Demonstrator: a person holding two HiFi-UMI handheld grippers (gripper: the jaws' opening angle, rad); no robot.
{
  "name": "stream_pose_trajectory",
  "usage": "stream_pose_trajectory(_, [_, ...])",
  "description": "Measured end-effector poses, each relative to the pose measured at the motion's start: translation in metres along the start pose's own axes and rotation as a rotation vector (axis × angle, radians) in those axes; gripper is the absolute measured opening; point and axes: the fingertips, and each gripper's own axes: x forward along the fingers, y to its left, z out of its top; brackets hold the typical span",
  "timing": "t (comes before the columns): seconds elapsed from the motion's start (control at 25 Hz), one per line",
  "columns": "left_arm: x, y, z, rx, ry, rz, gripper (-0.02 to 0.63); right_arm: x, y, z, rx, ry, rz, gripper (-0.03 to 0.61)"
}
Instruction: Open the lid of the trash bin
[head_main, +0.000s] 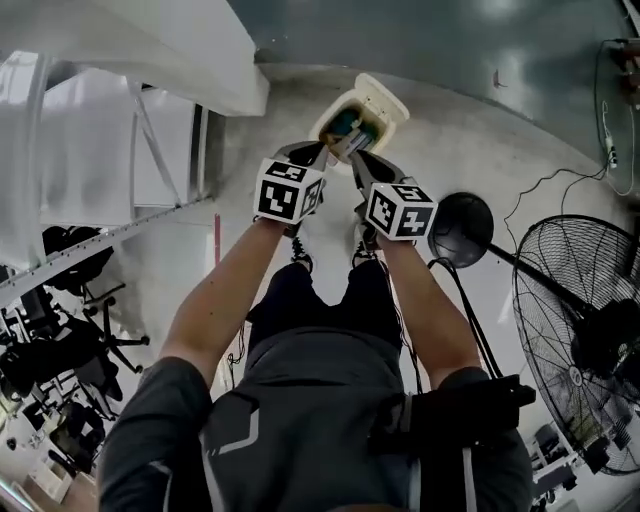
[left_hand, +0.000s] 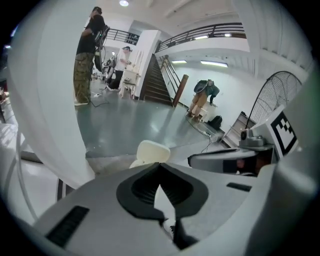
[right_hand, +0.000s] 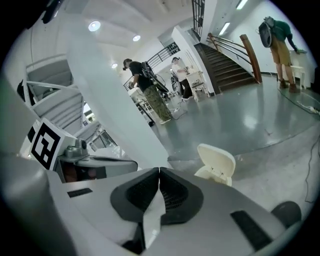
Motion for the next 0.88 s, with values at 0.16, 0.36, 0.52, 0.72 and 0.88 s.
stream_pose_trajectory(0.16, [-0.051, -0.02, 0.038, 0.006, -0.07, -0.009, 0.009, -0.043, 0.03, 0.043, -0.046, -0.054, 0.04, 0.028])
stream_pose_trajectory(0.36, [-0.109, -0.051, 0.082, 0.049, -0.188, 0.019, 0.009, -0.104, 0.054, 0.085, -0.162, -0.081, 0.06, 0.028])
stream_pose_trajectory(0.52, [-0.151, -0.069, 0.132, 0.094, -0.301, 0.012, 0.009, -0.146, 0.068, 0.131, -0.245, -0.146, 0.064, 0.028])
stream_pose_trajectory(0.72, [-0.196, -0.094, 0.173, 0.147, -0.408, -0.001, 0.009, -0.19, 0.083, 0.167, -0.295, -0.219, 0.068, 0.028])
stream_pose_trajectory(0.88, [-0.233, -0.114, 0.201, 0.205, -0.492, -0.014, 0.009, -0.225, 0.104, 0.204, -0.354, -0.29, 0.085, 0.028])
